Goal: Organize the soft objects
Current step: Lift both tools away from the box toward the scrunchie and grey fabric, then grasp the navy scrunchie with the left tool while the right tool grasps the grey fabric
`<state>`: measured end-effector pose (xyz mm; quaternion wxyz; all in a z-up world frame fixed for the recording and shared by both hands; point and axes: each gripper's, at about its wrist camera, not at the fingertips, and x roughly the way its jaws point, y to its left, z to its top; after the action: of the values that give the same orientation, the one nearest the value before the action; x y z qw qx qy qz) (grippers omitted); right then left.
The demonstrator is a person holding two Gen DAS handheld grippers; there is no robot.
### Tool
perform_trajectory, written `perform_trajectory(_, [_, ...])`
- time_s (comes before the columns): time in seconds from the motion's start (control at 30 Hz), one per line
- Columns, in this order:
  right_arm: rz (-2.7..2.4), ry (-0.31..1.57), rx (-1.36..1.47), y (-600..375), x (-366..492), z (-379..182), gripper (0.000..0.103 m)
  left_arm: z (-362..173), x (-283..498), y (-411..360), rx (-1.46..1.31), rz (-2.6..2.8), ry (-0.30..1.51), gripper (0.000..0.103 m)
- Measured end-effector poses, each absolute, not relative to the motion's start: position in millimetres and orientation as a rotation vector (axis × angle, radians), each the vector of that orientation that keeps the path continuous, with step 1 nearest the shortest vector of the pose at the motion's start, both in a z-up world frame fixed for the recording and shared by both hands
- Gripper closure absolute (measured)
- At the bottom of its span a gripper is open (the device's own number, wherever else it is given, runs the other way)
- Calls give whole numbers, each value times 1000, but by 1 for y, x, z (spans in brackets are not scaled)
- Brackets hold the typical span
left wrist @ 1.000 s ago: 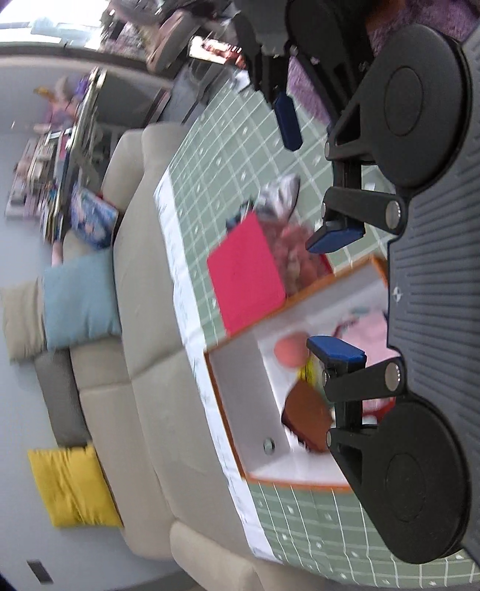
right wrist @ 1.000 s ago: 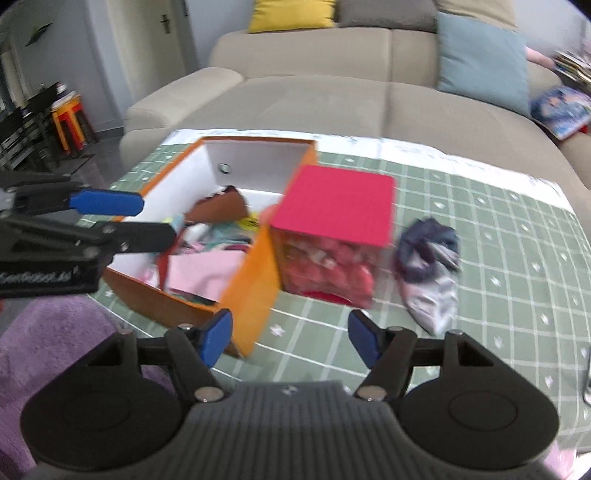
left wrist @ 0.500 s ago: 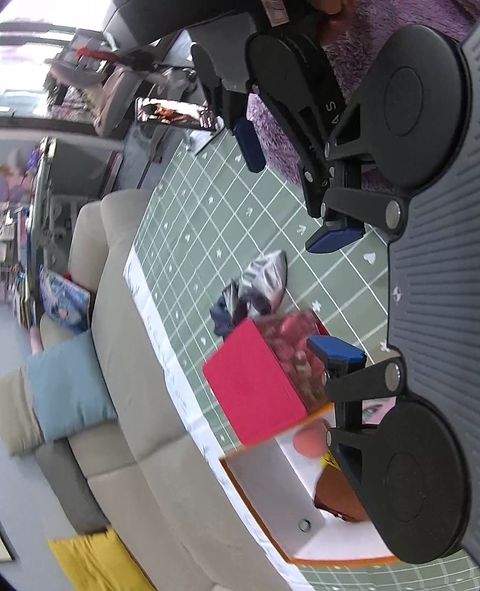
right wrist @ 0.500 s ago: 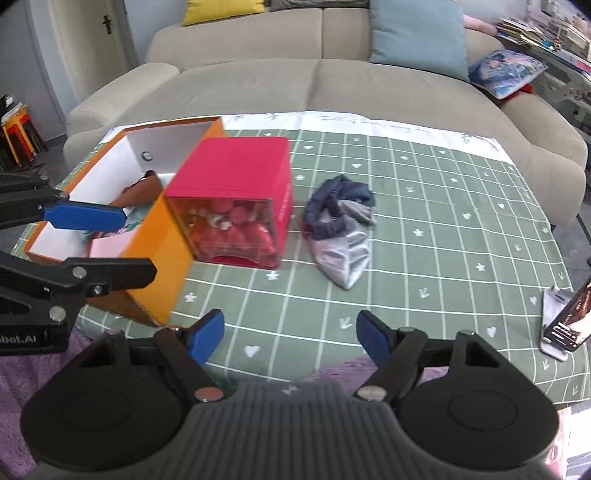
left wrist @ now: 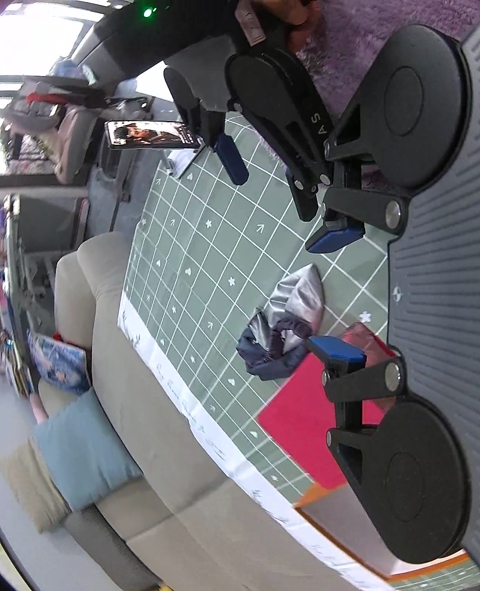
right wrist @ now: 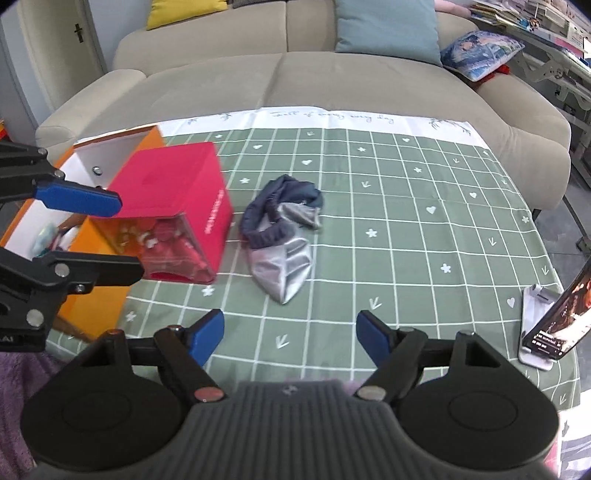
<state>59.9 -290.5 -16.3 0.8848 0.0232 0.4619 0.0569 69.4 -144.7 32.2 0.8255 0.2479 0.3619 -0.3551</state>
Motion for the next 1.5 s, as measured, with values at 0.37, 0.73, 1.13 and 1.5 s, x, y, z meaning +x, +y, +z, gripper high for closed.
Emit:
perform_trajectory(0.37, [201,1031,34,-297,124,-48,26,19,124,-179,687,-827,819,42])
perform_trajectory(0.73, [322,1124,-66,-274,192,-95,16,4,183,-193,745,-829,860,42])
perform_trajectory(1.13, [341,1171,-162,-260,212,-125,26,-12,203,-195,732,-857,895,42])
perform_trajectory(1.5, [299,1135,-134,-275,204,-107,103,-12,206,-196,734,-854,912,42])
